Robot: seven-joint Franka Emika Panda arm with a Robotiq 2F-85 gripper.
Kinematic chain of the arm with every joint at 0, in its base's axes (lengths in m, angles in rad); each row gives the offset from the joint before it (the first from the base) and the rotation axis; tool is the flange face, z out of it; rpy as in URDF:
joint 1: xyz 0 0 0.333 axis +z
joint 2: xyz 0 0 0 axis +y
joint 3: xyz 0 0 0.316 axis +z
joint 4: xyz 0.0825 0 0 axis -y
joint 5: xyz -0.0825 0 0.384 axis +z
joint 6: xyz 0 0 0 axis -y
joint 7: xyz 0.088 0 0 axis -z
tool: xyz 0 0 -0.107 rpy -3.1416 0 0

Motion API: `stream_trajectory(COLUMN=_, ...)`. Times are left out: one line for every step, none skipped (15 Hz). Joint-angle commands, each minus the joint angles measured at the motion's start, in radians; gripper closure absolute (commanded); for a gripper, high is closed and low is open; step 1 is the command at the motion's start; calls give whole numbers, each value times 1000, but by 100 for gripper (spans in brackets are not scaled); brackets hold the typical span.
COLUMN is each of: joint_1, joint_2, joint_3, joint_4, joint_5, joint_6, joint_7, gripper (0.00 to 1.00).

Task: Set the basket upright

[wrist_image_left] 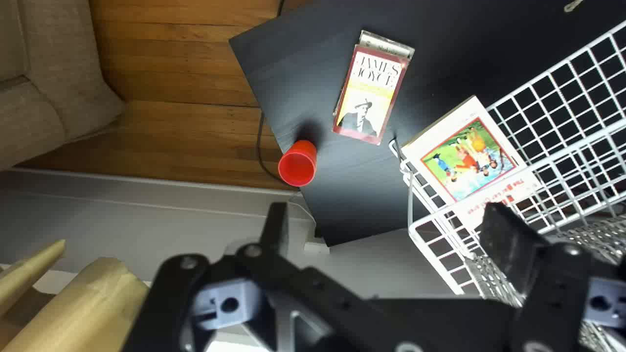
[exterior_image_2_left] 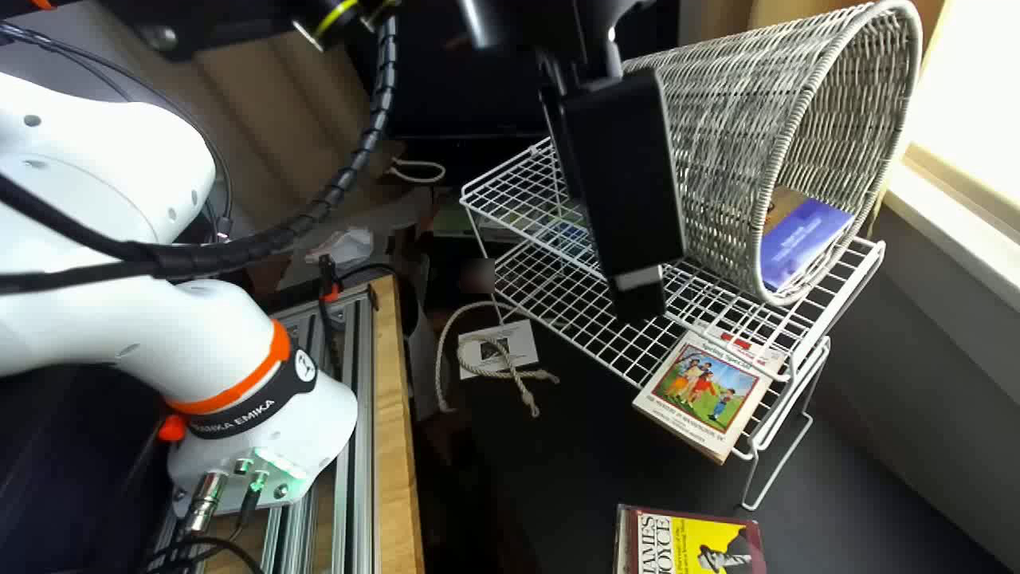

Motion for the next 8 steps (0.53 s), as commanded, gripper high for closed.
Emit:
stream_trajectory(joint_1=4, joint_2=0, joint_3=-3, joint_4=2, joint_5=-2, joint_6=-3, joint_7=2, gripper=0)
stream_trajectory(joint_1=4, joint_2=0, joint_3=-3, joint_4=2, joint_5=-2, joint_6=-3, joint_7=2, gripper=0)
stream_trajectory(joint_1=4, joint_2=0, joint_3=-3, joint_4=2, joint_5=-2, joint_6=-3, joint_7=2, gripper=0)
stream_trajectory(joint_1=4, joint_2=1, joint_3=-3, joint_4=2, joint_5=-2, joint_6=-3, joint_7=2, gripper=0)
stream_trajectory(joint_1=4, joint_2=1, joint_3=-3, joint_4=2, joint_5=-2, joint_6=-3, joint_7=2, gripper=0)
stream_trajectory(joint_1=4, joint_2=1, joint_3=-3, joint_4=2, joint_5=-2, joint_6=-3, joint_7=2, gripper=0)
stream_trajectory(joint_1=33, joint_2=5, joint_3=-29, joint_4=16, joint_5=52, joint_6=6, joint_7=-29, gripper=0)
stream_trajectory(joint_1=54, joint_2=7, joint_3=-44, joint_4=26, joint_5=93, joint_6=16, joint_7=-50, gripper=0)
